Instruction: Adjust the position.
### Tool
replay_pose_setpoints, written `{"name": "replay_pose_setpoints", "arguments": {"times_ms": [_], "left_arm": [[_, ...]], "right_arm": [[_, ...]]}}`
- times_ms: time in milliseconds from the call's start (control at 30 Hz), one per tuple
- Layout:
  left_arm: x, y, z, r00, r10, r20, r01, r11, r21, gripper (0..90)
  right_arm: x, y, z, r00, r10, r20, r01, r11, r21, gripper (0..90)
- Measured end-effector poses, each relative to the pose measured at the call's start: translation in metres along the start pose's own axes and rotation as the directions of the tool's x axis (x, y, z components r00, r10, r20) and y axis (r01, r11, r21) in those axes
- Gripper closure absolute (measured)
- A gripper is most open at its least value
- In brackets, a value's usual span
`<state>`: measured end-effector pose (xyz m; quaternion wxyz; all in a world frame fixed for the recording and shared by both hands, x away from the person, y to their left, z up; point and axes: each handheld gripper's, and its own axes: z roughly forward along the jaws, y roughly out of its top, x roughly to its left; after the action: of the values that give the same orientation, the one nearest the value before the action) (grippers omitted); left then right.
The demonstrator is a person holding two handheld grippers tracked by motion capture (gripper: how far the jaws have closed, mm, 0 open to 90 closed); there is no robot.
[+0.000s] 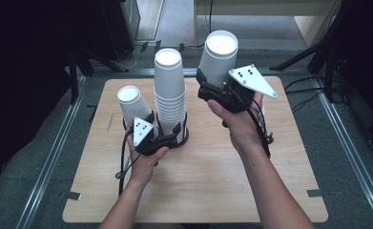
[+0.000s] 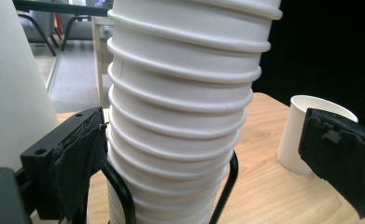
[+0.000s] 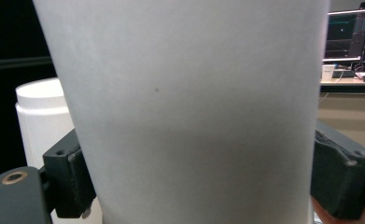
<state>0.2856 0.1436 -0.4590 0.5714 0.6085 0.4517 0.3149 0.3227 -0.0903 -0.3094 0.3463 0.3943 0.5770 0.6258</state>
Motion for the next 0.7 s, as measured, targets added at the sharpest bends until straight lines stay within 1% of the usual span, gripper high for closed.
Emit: {"name": "replay_pose_setpoints", "arguments": {"times_ms": [33, 67, 100, 133, 167, 200, 233, 267, 300, 400, 500, 533, 700], "left_arm": [[0.0, 0.0, -0.002, 1.0, 0.0, -0.001, 0.0, 1.0, 0.0, 1.5], [0.0, -0.001, -0.003, 1.0, -0.003, 0.0, 0.003, 1.0, -0.002, 1.5], [-0.001, -0.001, -0.005, 0.9999, -0.01, 0.006, 0.01, 0.9999, -0.003, 1.5], [-0.001, -0.003, -0.008, 0.9998, -0.011, 0.014, 0.011, 0.9999, 0.004, 1.1], [-0.001, -0.003, -0.008, 0.9998, -0.011, 0.014, 0.011, 0.9999, 0.004, 0.0], [-0.002, -0.004, -0.012, 0.9995, -0.017, 0.027, 0.017, 0.9998, 0.008, 0.0], [-0.002, -0.004, -0.012, 0.9995, -0.017, 0.027, 0.017, 0.9998, 0.008, 0.0], [-0.002, -0.007, -0.016, 0.9994, -0.02, 0.029, 0.02, 0.9997, 0.01, 0.0], [-0.002, -0.007, -0.016, 0.9994, -0.02, 0.029, 0.02, 0.9997, 0.01, 0.0], [0.0, -0.01, -0.02, 0.9987, -0.039, 0.032, 0.039, 0.9992, 0.013, 0.0], [0.002, -0.011, -0.021, 0.9978, -0.052, 0.041, 0.051, 0.9983, 0.029, 0.0], [0.001, -0.012, -0.022, 0.9976, -0.053, 0.045, 0.052, 0.9982, 0.031, 0.0], [-0.003, -0.014, -0.023, 0.9979, -0.025, 0.06, 0.022, 0.9978, 0.062, 0.0]], "right_arm": [[-0.002, -0.006, -0.002, 1.0, -0.005, 0.007, 0.005, 1.0, 0.006, 11.6], [-0.002, -0.006, -0.002, 1.0, -0.005, 0.007, 0.005, 1.0, 0.006, 11.6], [-0.005, -0.013, -0.004, 0.9999, -0.006, 0.011, 0.006, 1.0, 0.013, 11.6], [-0.005, -0.016, -0.005, 0.9999, -0.007, 0.012, 0.007, 1.0, 0.016, 11.6], [-0.006, -0.02, -0.006, 0.9999, -0.012, 0.011, 0.012, 1.0, 0.017, 11.6], [-0.006, -0.024, -0.007, 0.9999, -0.013, 0.008, 0.013, 1.0, 0.021, 11.6], [-0.006, -0.024, -0.007, 0.9999, -0.013, 0.008, 0.013, 1.0, 0.021, 11.6], [-0.007, -0.032, -0.009, 0.9998, -0.017, 0.005, 0.017, 0.999, 0.031, 11.6], [-0.007, -0.032, -0.009, 0.9998, -0.017, 0.005, 0.017, 0.999, 0.031, 11.6], [-0.01, -0.045, -0.01, 0.9995, -0.029, 0.012, 0.028, 0.999, 0.045, 11.6], [-0.011, -0.057, -0.011, 0.9996, -0.024, 0.017, 0.023, 0.998, 0.063, 11.6], [-0.012, -0.06, -0.012, 0.9994, -0.029, 0.018, 0.027, 0.997, 0.068, 11.6], [-0.011, -0.077, -0.015, 0.9971, -0.071, 0.029, 0.068, 0.994, 0.082, 11.6]]}}
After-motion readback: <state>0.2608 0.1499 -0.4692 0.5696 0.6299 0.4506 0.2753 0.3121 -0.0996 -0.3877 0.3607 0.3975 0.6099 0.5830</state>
